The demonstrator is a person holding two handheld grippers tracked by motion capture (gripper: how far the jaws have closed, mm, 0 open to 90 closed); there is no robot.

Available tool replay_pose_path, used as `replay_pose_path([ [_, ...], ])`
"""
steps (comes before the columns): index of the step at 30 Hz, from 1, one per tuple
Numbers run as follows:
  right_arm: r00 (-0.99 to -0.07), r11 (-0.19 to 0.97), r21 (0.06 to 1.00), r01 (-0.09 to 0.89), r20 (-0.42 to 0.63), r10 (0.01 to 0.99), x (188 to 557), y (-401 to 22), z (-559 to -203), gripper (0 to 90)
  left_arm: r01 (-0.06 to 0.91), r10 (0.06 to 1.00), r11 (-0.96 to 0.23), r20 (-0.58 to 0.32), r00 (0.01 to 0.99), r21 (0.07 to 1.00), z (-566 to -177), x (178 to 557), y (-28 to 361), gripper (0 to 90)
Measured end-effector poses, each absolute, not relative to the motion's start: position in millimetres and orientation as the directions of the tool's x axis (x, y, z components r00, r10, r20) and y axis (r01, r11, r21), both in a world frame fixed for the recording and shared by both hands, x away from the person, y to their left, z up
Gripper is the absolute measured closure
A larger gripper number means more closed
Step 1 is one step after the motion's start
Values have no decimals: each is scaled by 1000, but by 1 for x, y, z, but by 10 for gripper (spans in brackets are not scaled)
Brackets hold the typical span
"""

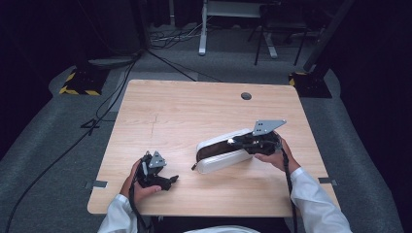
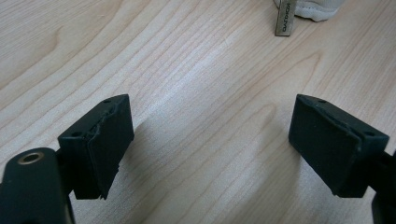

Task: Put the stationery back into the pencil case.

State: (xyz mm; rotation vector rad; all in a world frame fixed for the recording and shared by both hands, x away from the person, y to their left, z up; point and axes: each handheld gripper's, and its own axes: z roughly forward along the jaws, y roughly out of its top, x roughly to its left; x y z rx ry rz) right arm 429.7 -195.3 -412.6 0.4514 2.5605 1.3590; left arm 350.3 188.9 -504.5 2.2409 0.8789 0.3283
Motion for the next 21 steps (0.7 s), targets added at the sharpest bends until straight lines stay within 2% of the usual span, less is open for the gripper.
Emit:
replay_pose_path([
  [18, -921, 510, 838, 194, -23, 389, 431, -199, -417, 686, 498, 675, -527, -18, 738, 689, -505, 350, 189, 145],
  [21, -918, 509, 839, 194, -27, 395, 431, -199, -416, 654, 500, 676, -525, -20, 737, 689, -505, 350, 189, 145],
])
